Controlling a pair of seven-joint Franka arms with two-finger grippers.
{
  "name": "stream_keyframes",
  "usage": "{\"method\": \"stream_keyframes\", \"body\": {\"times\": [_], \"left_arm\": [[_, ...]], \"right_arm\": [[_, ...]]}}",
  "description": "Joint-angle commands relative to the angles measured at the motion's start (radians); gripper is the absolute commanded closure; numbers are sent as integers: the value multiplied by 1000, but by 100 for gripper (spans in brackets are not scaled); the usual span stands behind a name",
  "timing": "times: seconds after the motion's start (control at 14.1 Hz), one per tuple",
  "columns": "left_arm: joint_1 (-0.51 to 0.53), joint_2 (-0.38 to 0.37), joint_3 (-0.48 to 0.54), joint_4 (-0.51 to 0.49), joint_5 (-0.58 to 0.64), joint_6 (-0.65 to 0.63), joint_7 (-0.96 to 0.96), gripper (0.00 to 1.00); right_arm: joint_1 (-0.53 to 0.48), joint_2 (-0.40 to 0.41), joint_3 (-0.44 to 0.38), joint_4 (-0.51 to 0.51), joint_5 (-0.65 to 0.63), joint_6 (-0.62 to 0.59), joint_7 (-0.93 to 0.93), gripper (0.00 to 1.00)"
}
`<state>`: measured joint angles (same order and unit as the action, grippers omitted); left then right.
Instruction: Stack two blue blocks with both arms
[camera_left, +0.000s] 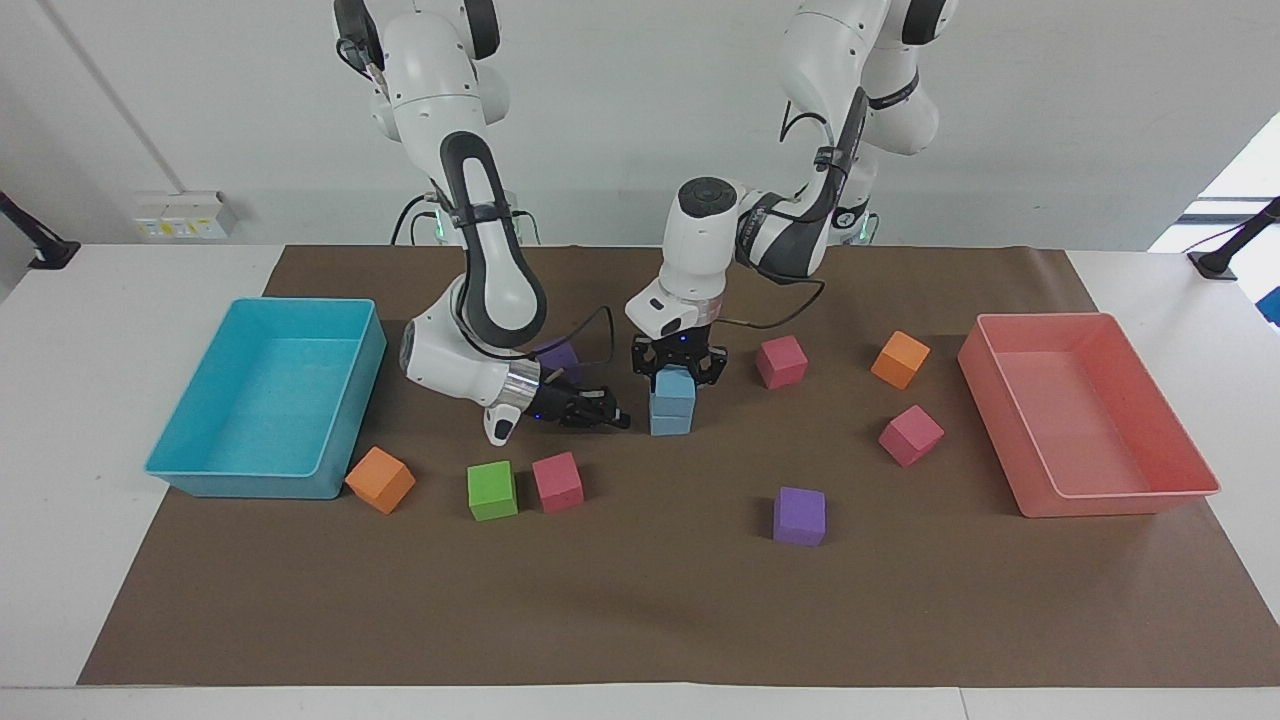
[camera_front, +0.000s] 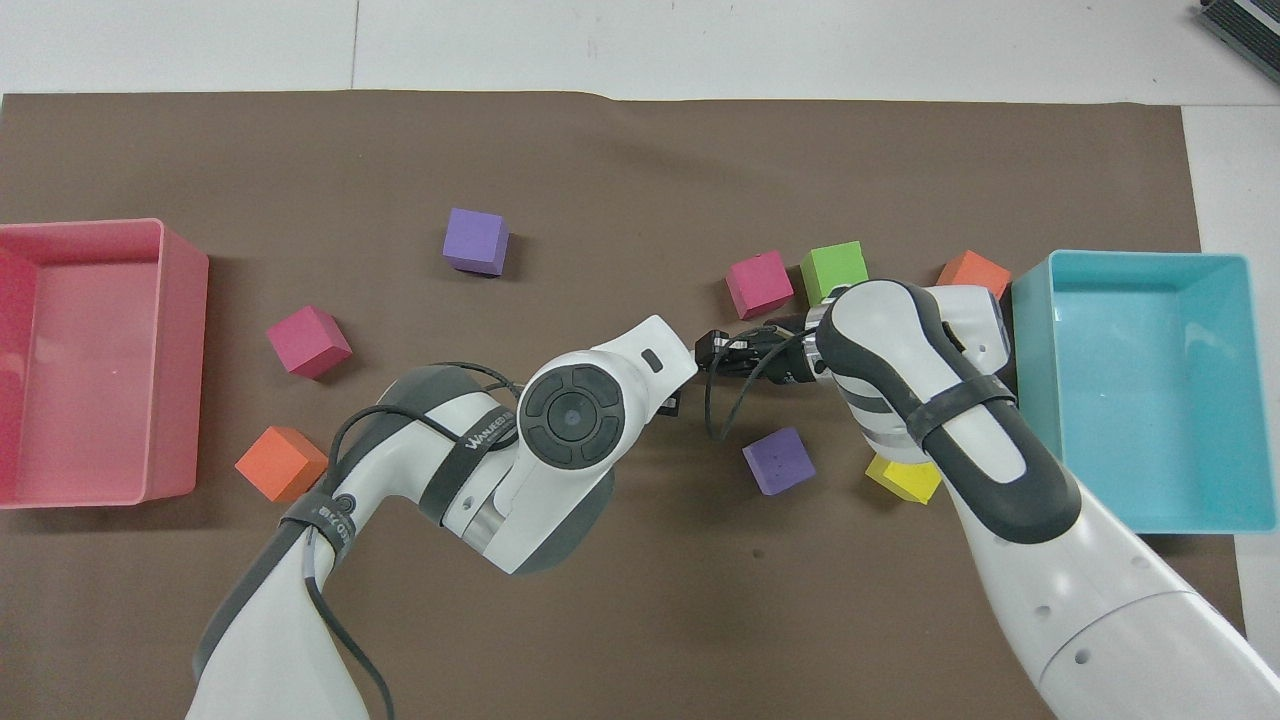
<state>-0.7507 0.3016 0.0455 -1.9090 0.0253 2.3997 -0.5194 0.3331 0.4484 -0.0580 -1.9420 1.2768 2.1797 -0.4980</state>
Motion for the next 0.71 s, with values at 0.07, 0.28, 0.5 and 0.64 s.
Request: {"method": "stream_keyframes", "body": {"times": [0.07,0.28,0.5,0.64], "left_arm": [[-9,-18,8,-30,13,19,-22,0],[-7,-18,8,-30,13,18,-22,0],[-10,-15,10,-15,11,6,-24,0],[-7,-38,10,-7,10,-20,-28,0]], "right_arm": [[-2,0,4,-9,41,17,-27,100],[-2,0,6,-9,41,17,-27,100],[-2,0,6,-9,41,17,-27,100],[-2,0,6,-9,41,17,-27,100]]}}
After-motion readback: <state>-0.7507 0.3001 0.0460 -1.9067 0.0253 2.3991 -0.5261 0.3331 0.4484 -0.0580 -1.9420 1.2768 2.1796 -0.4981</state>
